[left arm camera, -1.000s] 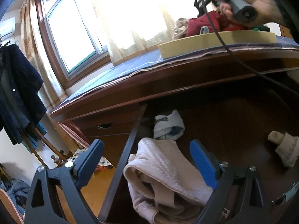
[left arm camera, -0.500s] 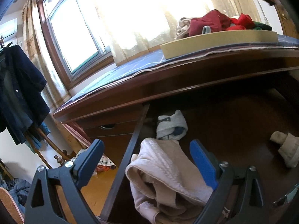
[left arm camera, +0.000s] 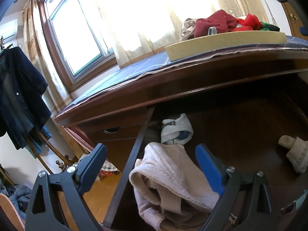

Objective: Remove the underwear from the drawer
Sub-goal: 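Move the right tool back down into the drawer toward the beige sock, then close the right gripper on the beige sock and lift it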

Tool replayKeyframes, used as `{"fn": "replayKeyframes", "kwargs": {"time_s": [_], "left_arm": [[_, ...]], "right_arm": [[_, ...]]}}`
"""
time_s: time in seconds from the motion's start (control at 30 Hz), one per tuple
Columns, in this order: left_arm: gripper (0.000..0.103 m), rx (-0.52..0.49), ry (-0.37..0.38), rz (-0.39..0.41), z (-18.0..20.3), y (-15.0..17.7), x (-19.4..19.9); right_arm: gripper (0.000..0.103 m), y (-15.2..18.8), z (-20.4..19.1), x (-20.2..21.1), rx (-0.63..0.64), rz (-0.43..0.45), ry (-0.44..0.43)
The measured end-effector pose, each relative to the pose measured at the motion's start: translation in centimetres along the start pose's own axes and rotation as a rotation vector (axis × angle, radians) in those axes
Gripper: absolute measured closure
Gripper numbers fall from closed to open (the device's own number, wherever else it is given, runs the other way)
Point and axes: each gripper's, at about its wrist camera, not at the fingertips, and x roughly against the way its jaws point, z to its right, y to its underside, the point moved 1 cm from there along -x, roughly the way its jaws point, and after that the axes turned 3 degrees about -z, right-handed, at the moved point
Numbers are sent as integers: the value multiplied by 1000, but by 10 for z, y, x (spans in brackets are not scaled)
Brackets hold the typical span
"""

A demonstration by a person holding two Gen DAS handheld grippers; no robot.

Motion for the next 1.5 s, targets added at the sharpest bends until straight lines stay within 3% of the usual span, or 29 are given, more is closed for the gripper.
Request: {"fn": "replayKeyframes", "kwargs": {"time_s": [0.17,0.4,0.5,0.57,0.67,0.73,0.87,1.1,1.2,1.5], "left_arm": [[8,2,-2,2,-1,0,0],[8,15,-3,2,0,-1,0],[8,19,-5,3,1,-1,0],[8,21,-6,2,0,-1,-1],[8,19,0,1,0,-1,-1],[8,18,5,0,0,-1,-1],[8,26,17,-6,-1,0,-2],[8,64,46,-29,-5,-1,-5],[8,63,45,-41,-5,-1,-7],[8,82,74,-65,-8,0,-10]], "right_arm": [[5,3,10,54,1,38,12],[5,-21,-1,176,151,210,177],[0,-24,-9,200,222,243,283],[1,-17,-13,193,261,222,299],[1,4,-13,148,266,67,270],[1,24,-11,105,264,-83,213],[1,61,-9,46,251,-272,169],[1,106,12,-31,115,-651,100],[1,116,15,-51,116,-754,160],[2,135,11,-104,196,-993,188]]}}
